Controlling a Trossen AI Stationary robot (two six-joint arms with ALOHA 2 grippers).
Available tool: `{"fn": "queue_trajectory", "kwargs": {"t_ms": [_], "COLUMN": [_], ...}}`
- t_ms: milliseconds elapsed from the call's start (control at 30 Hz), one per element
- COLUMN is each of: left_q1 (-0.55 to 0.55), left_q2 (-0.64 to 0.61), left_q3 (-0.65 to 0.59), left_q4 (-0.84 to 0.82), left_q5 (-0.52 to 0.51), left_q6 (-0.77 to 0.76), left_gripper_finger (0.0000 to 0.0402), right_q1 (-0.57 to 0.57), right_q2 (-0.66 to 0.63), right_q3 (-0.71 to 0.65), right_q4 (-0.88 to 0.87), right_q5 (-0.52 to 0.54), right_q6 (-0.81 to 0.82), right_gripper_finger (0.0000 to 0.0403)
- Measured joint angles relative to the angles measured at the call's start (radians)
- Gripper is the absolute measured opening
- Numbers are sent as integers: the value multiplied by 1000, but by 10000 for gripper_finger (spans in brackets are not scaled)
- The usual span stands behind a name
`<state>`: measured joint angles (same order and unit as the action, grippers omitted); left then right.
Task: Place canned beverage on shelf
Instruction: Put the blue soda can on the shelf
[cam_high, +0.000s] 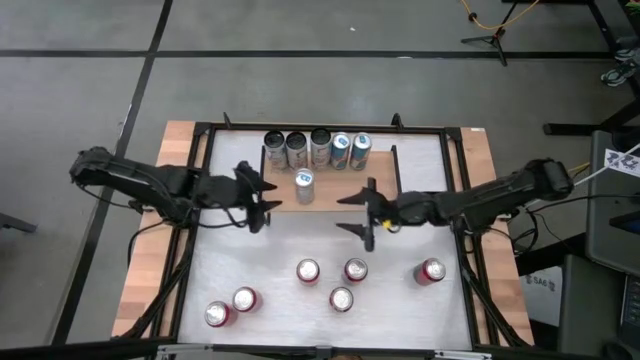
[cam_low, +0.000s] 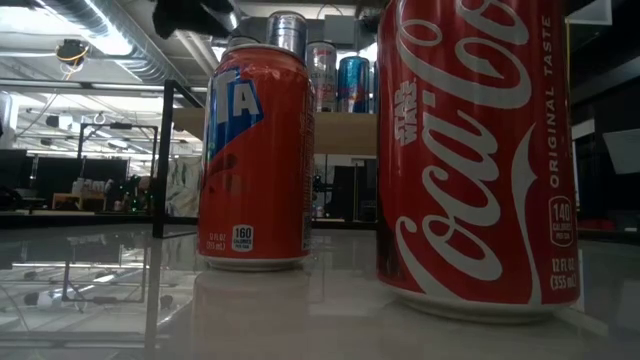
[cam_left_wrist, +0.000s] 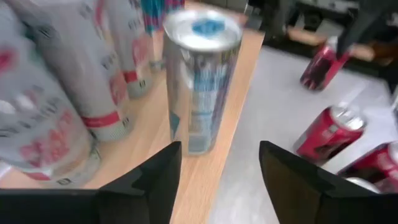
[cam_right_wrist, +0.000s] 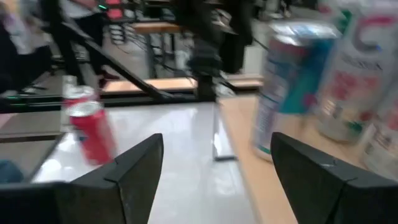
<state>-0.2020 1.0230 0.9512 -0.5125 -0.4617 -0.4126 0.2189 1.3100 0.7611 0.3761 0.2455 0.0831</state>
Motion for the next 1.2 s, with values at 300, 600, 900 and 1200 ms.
{"fn": "queue_trajectory", "kwargs": {"t_ms": [300,600,900,1200], "left_q1": [0,3,10,34], "left_q2": [174,249,249,249], "left_q3": [0,0,0,0], "left_q4": [6,30,36,102], "left_q5": [-56,-153,-239,-228], "left_q6": [-5,-5,-5,-4], "left_gripper_finger": [183,175,175,175], "right_q1": [-96,-164,-189,-187], "right_q2": [149,237,284,293], "right_q3": [75,125,144,144], "right_q4": [31,37,57,95], "right_q5": [-2,-2,-25,-110], "right_q6": [23,16,15,14], "right_gripper_finger": [287,287,287,287]}}
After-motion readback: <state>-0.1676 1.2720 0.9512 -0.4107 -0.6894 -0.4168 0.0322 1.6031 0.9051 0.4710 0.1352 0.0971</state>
